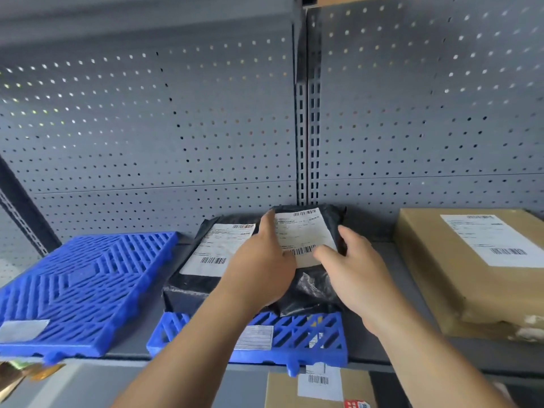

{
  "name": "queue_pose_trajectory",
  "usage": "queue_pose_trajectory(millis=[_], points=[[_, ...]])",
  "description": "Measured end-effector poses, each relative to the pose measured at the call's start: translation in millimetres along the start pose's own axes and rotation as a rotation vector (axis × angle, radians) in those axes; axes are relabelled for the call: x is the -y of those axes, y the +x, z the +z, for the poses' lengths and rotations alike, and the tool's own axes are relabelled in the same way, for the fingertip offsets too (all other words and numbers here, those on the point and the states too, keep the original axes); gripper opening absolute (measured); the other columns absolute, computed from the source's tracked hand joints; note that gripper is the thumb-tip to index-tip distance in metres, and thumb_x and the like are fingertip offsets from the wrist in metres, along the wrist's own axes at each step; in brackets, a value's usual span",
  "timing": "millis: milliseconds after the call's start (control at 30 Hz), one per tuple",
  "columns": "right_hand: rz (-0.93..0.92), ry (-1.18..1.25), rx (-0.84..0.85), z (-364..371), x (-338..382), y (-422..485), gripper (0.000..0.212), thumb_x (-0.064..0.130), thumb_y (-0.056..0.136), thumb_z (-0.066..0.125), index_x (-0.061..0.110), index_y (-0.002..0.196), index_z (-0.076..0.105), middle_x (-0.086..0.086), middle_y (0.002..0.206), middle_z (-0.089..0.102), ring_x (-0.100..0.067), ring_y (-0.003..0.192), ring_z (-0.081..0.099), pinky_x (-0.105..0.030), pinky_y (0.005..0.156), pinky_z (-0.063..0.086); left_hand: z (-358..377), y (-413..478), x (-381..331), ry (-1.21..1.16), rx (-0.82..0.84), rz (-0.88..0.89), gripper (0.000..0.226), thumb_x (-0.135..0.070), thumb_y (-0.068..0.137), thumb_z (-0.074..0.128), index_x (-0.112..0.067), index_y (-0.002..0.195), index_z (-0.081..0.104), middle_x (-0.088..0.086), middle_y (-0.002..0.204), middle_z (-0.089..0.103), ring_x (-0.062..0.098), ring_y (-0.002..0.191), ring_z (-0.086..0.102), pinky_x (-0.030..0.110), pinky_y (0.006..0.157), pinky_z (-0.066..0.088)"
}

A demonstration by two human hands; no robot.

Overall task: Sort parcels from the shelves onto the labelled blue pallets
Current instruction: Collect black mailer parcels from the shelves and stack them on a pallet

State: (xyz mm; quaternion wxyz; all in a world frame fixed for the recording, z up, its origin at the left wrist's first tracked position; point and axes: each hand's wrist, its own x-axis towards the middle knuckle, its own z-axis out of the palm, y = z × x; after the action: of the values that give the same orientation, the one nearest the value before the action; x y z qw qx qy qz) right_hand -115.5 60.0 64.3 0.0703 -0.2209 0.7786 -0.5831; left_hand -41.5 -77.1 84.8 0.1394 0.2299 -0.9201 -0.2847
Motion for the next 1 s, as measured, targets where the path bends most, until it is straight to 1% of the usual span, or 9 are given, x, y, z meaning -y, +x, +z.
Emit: queue_pose_trajectory(millis=[67,167,233,267,333,400,633,833,1000], points=[[0.019,-0.061,0.033,4.3,3.2,0.1,0.04,0.031,0.089,0.059,0.068,0.074,0.055,0.026,0.082,0.057,0.031,0.071,0.047,-0.011,0.054,0.038,-3.7,5.3,2.4,0.016,0.016,0.02,0.075,-0.018,0.092,0.048,-0.029,0.158,0.015,-0.014,0.079,0.056,0.003,0.063,0.054,0.019,0.046,0.031],[0.072,-0.07,0.069,8.7,2.8,2.5,0.055,0.037,0.094,0.059,0.084,0.07,0.044,0.037,0.07,0.053,0.041,0.073,0.038,-0.01,0.056,0.036,-6.8,10.2,8.8,0.043,0.023,0.038,0.072,-0.018,0.093,0.05,-0.024,0.157,0.019,-0.011,0.088,0.058,0.002,0.07,0.053,0.019,0.051,0.034],[0.08,-0.082,0.062,10.2,-2.9,4.9,0.036,0.039,0.096,0.058,0.075,0.09,0.056,0.04,0.071,0.056,0.038,0.084,0.042,-0.007,0.055,0.039,-8.6,11.3,14.3,0.066,0.014,0.058,0.071,-0.022,0.093,0.053,-0.023,0.157,0.022,-0.004,0.11,0.063,0.009,0.084,0.059,0.021,0.063,0.043],[0.089,-0.082,0.051,10.9,-3.6,4.5,0.022,0.043,0.096,0.057,0.062,0.108,0.06,0.037,0.088,0.058,0.03,0.083,0.051,-0.008,0.062,0.039,-9.7,11.1,16.8,0.086,0.005,0.069,0.071,-0.026,0.094,0.055,-0.024,0.157,0.024,0.0,0.124,0.062,0.016,0.097,0.061,0.027,0.074,0.049],[0.078,-0.148,0.041,11.6,-5.5,5.2,0.047,0.051,0.095,0.054,0.043,0.141,0.047,0.016,0.136,0.053,0.017,0.105,0.048,-0.02,0.088,0.039,-12.0,8.7,21.3,0.127,-0.027,0.086,0.069,-0.032,0.094,0.057,-0.023,0.157,0.03,0.004,0.138,0.055,0.027,0.118,0.057,0.037,0.094,0.05],[0.047,-0.269,-0.013,13.1,-3.8,4.2,0.069,0.054,0.095,0.051,0.031,0.156,0.029,0.005,0.159,0.035,-0.011,0.142,0.036,-0.034,0.109,0.032,-14.1,4.5,25.3,0.147,-0.064,0.112,0.065,-0.034,0.094,0.057,-0.022,0.154,0.037,0.006,0.138,0.055,0.03,0.12,0.055,0.041,0.1,0.048],[-0.082,-0.479,-0.125,27.9,1.5,-18.5,0.049,0.051,0.096,0.05,0.04,0.142,0.039,0.006,0.145,0.044,-0.021,0.134,0.036,-0.029,0.094,0.026,-19.9,-11.0,39.2,0.155,-0.102,0.171,0.051,-0.039,0.095,0.056,-0.021,0.143,0.051,0.003,0.135,0.057,0.029,0.119,0.053,0.039,0.1,0.047],[-0.132,-0.679,-0.203,37.2,5.5,-41.2,0.061,0.048,0.092,0.048,0.022,0.147,0.044,-0.006,0.148,0.044,-0.034,0.133,0.037,-0.044,0.107,0.035,-17.6,-31.4,44.2,0.176,-0.173,0.239,0.049,-0.045,0.095,0.057,-0.022,0.137,0.057,0.001,0.133,0.058,0.032,0.118,0.052,0.047,0.1,0.047],[-0.145,-0.739,-0.23,37.0,6.3,-61.1,0.055,0.043,0.094,0.057,0.017,0.143,0.05,-0.008,0.146,0.047,-0.035,0.131,0.041,-0.045,0.105,0.038,-16.5,-44.1,42.6,0.168,-0.201,0.302,0.047,-0.041,0.093,0.059,-0.018,0.135,0.06,0.004,0.13,0.061,0.035,0.117,0.055,0.05,0.099,0.047]])
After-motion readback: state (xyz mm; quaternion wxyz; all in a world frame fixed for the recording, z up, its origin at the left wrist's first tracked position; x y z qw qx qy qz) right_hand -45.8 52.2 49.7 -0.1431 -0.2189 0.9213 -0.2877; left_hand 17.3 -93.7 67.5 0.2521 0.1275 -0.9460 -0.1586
